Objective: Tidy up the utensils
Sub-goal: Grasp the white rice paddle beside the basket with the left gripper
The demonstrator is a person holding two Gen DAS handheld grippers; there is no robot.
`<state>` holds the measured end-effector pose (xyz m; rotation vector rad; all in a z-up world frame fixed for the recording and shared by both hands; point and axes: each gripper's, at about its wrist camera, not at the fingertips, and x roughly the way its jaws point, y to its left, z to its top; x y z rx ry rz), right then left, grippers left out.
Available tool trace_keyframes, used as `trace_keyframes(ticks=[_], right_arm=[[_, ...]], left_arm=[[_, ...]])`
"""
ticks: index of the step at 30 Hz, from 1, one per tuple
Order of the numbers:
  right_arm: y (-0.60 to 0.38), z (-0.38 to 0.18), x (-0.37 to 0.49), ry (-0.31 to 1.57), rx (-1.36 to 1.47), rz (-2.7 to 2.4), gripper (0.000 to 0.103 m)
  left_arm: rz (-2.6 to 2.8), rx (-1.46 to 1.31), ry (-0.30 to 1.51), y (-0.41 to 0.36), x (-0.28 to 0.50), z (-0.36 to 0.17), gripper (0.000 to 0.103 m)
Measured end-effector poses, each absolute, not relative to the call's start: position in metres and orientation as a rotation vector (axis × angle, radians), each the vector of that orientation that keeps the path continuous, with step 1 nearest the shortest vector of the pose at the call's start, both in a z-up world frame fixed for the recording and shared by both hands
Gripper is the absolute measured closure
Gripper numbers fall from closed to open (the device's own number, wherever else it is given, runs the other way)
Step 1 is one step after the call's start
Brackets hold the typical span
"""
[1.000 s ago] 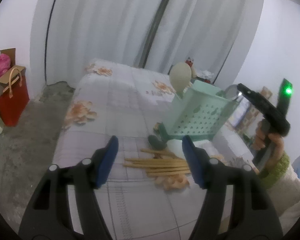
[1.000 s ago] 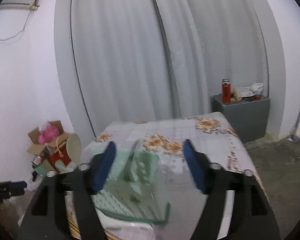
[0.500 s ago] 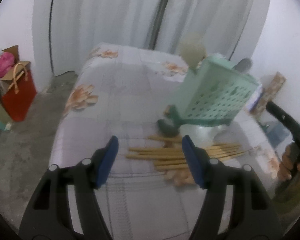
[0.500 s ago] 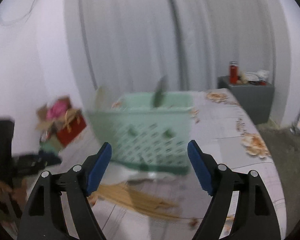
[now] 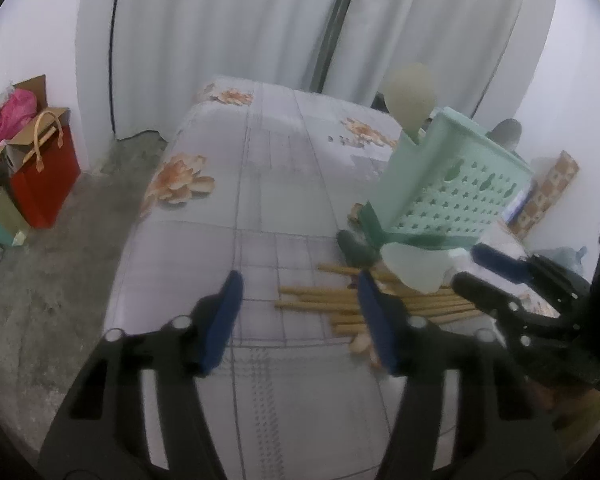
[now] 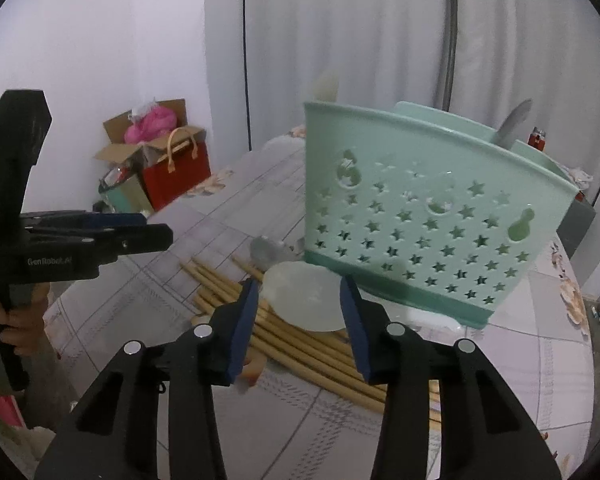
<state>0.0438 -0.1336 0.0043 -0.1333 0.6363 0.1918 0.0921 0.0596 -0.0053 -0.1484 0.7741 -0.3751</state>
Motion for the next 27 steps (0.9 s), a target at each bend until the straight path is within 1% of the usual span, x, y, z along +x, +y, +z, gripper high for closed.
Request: trace_keyframes(ticks=[1, 4, 7, 10, 17, 24, 25, 27], right_arm=[[-0.133, 0.005, 0.043, 0.635, -0.132, 0.189, 0.061], [-0.136, 0.006, 0.042, 0.632, -0.116, 0.174, 0.061], [-0.147, 0.009, 0.039, 0.628, -0.077, 0.139, 0.061], [-0.162, 0.011, 0.033, 0.622, -0.050, 0.087, 0.061], [-0.188, 0.016, 0.022, 0.603, -0.006, 0.009, 0.061], [-0.192, 0.017, 0.021, 0.592, 0.009, 0.012, 0.061], [-0.192, 0.017, 0.021, 0.590, 0.010, 0.013, 0.061], [-0.195, 0.017, 0.020, 0.589, 0.016, 0.015, 0.061]], left_arm=[[-0.391, -0.160, 0.779, 0.059, 0.093, -0.005, 0.057], [-0.510, -0.251, 0.790, 0.057, 0.095, -0.002, 0.065], [-0.640, -0.343, 0.809, 0.049, 0.102, -0.001, 0.069], [-0.707, -0.372, 0.834, 0.035, 0.111, -0.005, 0.072], [-0.695, -0.322, 0.961, -0.001, 0.135, -0.027, 0.075], [-0.648, -0.351, 1.035, -0.004, 0.144, -0.042, 0.075], [-0.646, -0.354, 1.044, -0.005, 0.146, -0.044, 0.078], [-0.635, -0.351, 1.051, -0.008, 0.150, -0.046, 0.080]])
